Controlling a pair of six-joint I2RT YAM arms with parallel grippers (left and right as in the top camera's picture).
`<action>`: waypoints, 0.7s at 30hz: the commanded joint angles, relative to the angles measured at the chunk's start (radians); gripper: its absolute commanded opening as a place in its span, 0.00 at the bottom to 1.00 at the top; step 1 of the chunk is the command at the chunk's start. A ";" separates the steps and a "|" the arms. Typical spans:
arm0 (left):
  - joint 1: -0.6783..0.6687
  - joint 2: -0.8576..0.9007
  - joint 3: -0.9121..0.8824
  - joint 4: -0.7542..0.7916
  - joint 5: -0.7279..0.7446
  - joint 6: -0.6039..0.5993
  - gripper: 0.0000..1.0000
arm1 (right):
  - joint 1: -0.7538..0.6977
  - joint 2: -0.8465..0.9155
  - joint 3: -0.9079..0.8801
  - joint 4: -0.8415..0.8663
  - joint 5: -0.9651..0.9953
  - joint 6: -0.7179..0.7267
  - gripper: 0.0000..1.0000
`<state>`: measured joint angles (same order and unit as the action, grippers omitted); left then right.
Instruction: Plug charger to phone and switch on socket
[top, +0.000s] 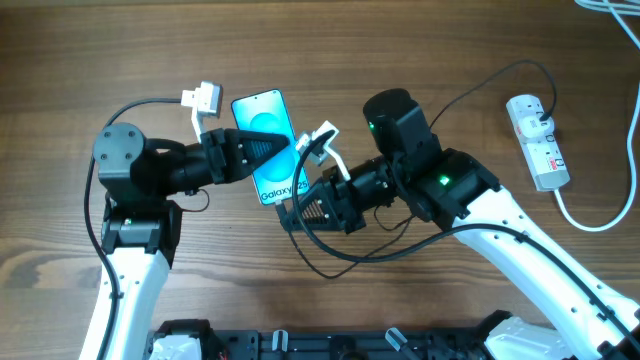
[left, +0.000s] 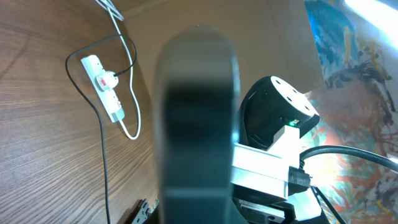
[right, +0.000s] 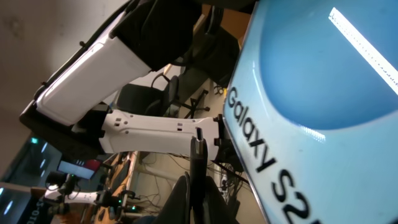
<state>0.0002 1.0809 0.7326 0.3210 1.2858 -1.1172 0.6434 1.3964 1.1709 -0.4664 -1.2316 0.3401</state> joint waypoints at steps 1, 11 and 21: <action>-0.002 -0.011 0.010 0.008 0.011 0.009 0.04 | -0.003 -0.009 -0.001 -0.005 -0.042 0.004 0.04; -0.002 -0.011 0.010 0.009 0.016 0.010 0.04 | -0.003 -0.009 -0.001 -0.005 -0.072 0.001 0.04; -0.002 -0.011 0.010 0.012 0.011 0.010 0.04 | -0.003 -0.009 -0.001 -0.015 -0.086 -0.033 0.04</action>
<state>0.0002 1.0809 0.7326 0.3214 1.2854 -1.1168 0.6434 1.3964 1.1709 -0.4709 -1.2831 0.3397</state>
